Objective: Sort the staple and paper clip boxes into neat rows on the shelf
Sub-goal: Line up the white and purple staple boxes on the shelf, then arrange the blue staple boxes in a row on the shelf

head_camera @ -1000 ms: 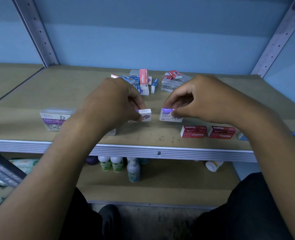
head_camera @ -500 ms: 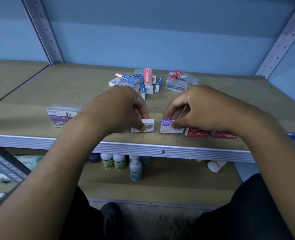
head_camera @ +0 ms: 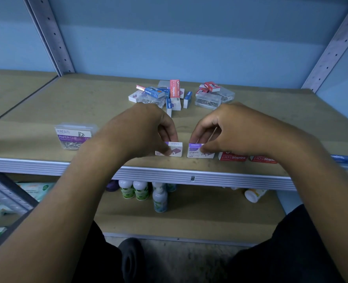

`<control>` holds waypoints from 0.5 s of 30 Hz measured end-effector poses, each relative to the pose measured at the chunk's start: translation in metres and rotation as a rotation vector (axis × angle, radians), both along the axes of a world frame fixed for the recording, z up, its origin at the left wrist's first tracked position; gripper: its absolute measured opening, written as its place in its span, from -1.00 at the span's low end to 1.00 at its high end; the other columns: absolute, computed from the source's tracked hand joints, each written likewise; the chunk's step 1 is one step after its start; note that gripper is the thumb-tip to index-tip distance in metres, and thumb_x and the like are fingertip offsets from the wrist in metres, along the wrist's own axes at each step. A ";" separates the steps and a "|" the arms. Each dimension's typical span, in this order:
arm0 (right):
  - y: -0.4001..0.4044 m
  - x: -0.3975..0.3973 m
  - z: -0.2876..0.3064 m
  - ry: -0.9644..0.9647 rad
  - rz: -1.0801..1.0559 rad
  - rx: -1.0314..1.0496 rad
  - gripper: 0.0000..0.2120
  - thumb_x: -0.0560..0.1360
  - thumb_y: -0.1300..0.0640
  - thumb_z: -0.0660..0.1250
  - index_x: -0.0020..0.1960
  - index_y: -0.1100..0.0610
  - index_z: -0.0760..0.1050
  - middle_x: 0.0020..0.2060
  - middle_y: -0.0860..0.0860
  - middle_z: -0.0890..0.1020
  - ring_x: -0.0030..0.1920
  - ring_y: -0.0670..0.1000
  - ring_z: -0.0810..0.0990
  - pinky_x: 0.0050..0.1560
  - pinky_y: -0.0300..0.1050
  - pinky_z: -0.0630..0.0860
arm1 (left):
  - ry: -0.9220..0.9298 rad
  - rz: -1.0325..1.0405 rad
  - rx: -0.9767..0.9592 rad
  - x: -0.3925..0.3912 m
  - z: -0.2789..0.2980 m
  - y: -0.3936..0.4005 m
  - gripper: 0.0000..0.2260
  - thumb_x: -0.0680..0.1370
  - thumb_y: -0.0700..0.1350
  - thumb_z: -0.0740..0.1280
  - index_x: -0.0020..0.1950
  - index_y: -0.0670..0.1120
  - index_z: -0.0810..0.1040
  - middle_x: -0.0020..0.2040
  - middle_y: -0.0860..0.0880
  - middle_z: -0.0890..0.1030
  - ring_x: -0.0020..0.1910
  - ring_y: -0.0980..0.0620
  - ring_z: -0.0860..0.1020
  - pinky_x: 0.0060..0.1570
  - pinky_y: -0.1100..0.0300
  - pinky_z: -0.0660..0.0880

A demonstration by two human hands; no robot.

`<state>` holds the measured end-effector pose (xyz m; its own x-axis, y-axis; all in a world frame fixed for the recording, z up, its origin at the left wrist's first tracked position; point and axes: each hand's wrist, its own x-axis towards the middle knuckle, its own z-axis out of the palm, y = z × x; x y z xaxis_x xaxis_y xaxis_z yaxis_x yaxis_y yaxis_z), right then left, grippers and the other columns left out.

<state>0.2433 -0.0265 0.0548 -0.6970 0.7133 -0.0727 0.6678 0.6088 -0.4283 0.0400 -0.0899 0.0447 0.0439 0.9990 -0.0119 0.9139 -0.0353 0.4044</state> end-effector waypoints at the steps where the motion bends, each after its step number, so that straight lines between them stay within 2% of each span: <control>1: 0.000 0.000 0.000 -0.004 0.001 -0.002 -0.80 0.43 0.15 0.55 -0.01 -0.10 0.72 -0.23 -0.20 0.74 -0.23 -0.28 0.68 0.00 -0.05 0.66 | -0.003 0.000 0.000 0.000 0.000 0.000 -0.84 0.34 -0.10 0.59 -0.16 0.10 0.69 -0.26 0.18 0.68 -0.30 0.19 0.63 -0.40 0.38 0.43; 4: 0.001 0.001 0.001 0.003 -0.010 0.028 -0.88 0.46 0.02 0.52 -0.01 -0.13 0.71 -0.24 -0.24 0.72 -0.20 -0.30 0.66 -0.02 -0.14 0.62 | -0.004 -0.013 0.007 -0.001 -0.001 0.000 -0.85 0.34 -0.05 0.59 -0.15 0.11 0.70 -0.26 0.20 0.68 -0.28 0.22 0.62 -0.40 0.46 0.41; 6: 0.002 0.003 0.002 0.029 -0.054 0.085 -0.91 0.49 -0.06 0.46 -0.02 -0.14 0.71 -0.25 -0.26 0.71 -0.18 -0.32 0.63 -0.10 -0.25 0.54 | -0.040 -0.022 0.009 -0.002 0.002 -0.002 -0.84 0.33 0.05 0.59 -0.14 0.12 0.70 -0.24 0.21 0.68 -0.23 0.27 0.61 -0.30 0.44 0.46; 8: 0.008 0.005 0.002 0.050 -0.109 0.135 -0.90 0.52 -0.06 0.43 -0.03 -0.13 0.72 -0.26 -0.25 0.69 -0.19 -0.31 0.61 -0.14 -0.31 0.48 | -0.088 -0.030 0.036 -0.006 0.006 -0.002 -0.84 0.34 0.11 0.56 -0.13 0.14 0.70 -0.19 0.22 0.69 -0.17 0.32 0.60 -0.15 0.40 0.51; 11: 0.019 0.007 -0.004 0.061 -0.179 0.141 -0.89 0.52 -0.02 0.42 0.00 -0.10 0.72 -0.23 -0.21 0.69 -0.15 -0.26 0.60 -0.05 -0.28 0.52 | -0.135 -0.009 0.099 -0.013 0.008 0.002 -0.87 0.39 0.10 0.52 -0.11 0.12 0.70 -0.14 0.22 0.70 -0.10 0.32 0.59 -0.17 0.50 0.45; 13: 0.027 0.007 -0.009 0.067 -0.211 0.135 -0.86 0.52 0.00 0.42 0.04 -0.10 0.71 -0.18 -0.20 0.69 -0.09 -0.23 0.61 -0.04 -0.31 0.50 | -0.117 0.023 0.130 -0.018 0.006 0.008 -0.82 0.41 0.10 0.51 -0.03 0.11 0.68 -0.08 0.21 0.68 0.00 0.25 0.58 -0.15 0.54 0.37; 15: 0.035 0.007 -0.013 0.075 -0.239 0.129 -0.83 0.52 0.00 0.41 0.09 -0.10 0.69 -0.10 -0.19 0.69 -0.04 -0.19 0.61 -0.08 -0.39 0.43 | -0.084 0.062 0.155 -0.023 0.003 0.015 -0.74 0.41 0.12 0.50 0.07 0.11 0.66 0.02 0.20 0.65 0.02 0.21 0.54 -0.16 0.51 0.32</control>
